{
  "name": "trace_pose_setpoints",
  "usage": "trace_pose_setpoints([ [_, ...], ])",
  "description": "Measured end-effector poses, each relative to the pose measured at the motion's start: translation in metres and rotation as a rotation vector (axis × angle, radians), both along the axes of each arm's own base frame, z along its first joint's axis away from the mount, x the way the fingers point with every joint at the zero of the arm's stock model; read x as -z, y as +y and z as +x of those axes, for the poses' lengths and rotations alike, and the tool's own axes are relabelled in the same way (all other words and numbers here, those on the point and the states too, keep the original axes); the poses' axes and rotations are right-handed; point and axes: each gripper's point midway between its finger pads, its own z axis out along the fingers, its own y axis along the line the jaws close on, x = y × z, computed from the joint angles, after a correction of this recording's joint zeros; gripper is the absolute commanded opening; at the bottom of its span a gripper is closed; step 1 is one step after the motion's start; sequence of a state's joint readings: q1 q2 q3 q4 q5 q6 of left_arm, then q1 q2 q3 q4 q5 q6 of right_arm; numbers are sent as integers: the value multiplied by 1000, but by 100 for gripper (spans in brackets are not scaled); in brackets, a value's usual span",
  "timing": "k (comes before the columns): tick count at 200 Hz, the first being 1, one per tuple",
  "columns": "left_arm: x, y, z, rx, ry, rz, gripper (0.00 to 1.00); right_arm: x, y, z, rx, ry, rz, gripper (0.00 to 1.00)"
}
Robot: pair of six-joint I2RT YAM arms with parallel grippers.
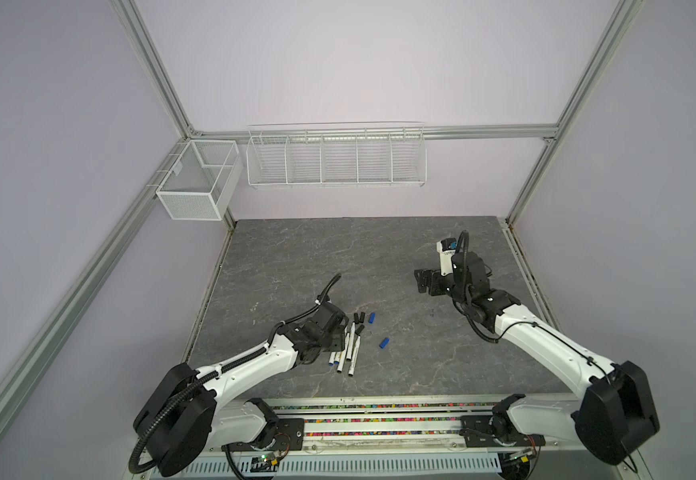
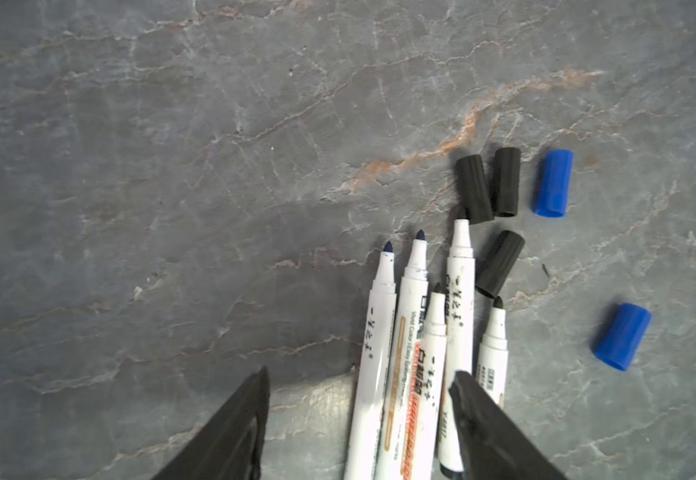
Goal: Insert the pens into the pen caps
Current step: 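Lower the left gripper onto a blue-tipped white marker and grasp it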
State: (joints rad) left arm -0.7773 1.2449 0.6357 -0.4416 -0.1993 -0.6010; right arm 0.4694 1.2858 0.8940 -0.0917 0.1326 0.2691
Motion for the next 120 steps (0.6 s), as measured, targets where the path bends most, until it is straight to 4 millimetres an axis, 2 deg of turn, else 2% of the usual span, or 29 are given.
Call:
trace_pose_setpoints([
  [71, 30, 4, -7, -8, 92, 64, 56, 2, 5, 0, -13, 8, -3, 96],
  [120, 33, 4, -5, -17, 100, 78, 51, 2, 6, 0, -13, 9, -3, 96],
])
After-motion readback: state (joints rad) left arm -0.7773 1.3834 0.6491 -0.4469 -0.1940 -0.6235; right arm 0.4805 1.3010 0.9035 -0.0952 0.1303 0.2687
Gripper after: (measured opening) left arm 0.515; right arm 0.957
